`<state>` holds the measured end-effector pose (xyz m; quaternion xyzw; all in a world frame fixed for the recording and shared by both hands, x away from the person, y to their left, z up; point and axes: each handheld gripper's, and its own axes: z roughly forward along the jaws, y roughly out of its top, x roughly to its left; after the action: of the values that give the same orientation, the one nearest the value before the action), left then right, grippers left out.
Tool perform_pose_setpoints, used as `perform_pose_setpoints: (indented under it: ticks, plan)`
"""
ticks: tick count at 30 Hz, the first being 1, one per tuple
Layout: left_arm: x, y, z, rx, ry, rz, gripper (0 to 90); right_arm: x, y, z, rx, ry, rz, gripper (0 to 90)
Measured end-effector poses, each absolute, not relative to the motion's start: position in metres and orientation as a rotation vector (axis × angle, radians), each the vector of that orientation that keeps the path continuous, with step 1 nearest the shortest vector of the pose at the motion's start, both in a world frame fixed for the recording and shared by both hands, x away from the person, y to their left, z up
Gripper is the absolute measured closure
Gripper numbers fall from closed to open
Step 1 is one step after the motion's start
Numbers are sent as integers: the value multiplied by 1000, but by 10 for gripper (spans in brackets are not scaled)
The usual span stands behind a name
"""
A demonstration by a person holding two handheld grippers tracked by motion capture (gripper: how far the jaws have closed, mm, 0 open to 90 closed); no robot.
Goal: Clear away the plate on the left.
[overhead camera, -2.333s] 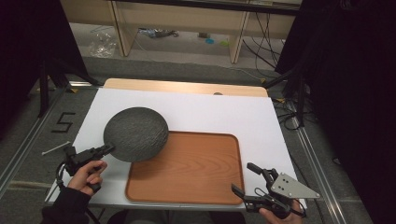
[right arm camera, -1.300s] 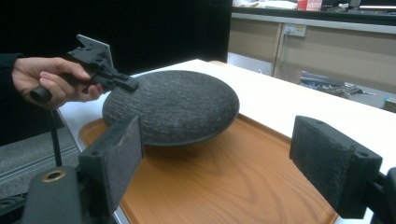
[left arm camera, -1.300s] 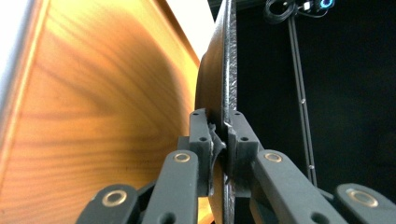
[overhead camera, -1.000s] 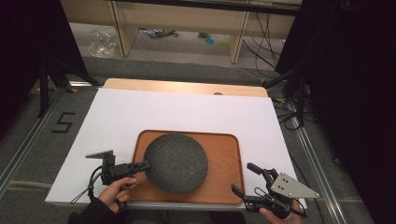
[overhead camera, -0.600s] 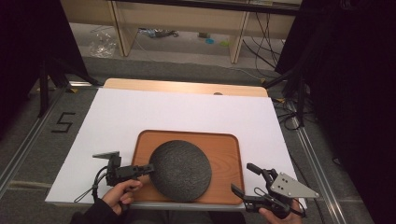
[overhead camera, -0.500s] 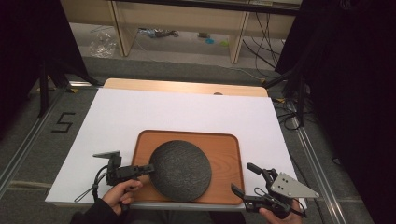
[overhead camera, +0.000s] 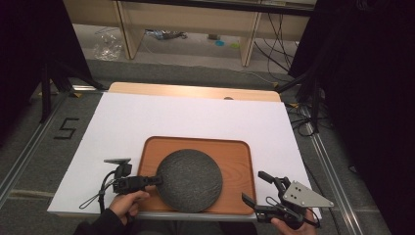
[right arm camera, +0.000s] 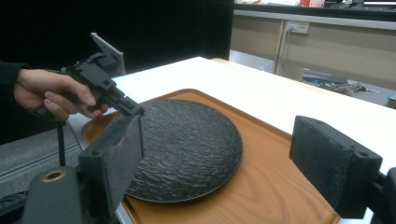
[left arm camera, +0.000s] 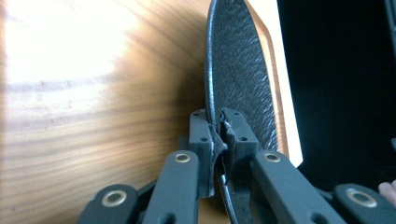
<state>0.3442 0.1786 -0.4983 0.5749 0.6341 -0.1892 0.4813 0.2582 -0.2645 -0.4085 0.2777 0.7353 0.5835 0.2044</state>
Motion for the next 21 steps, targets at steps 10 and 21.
perform_pose_setpoints:
  ticks: [10, 21]
  plan:
    - [343, 171, -498, 1450, 1531, -437, 812, 260, -264, -409, 753, 2029, 1623, 188]
    - [346, 170, -499, 1508, 1535, -443, 789, 259, -264, -409, 761, 2037, 1622, 189]
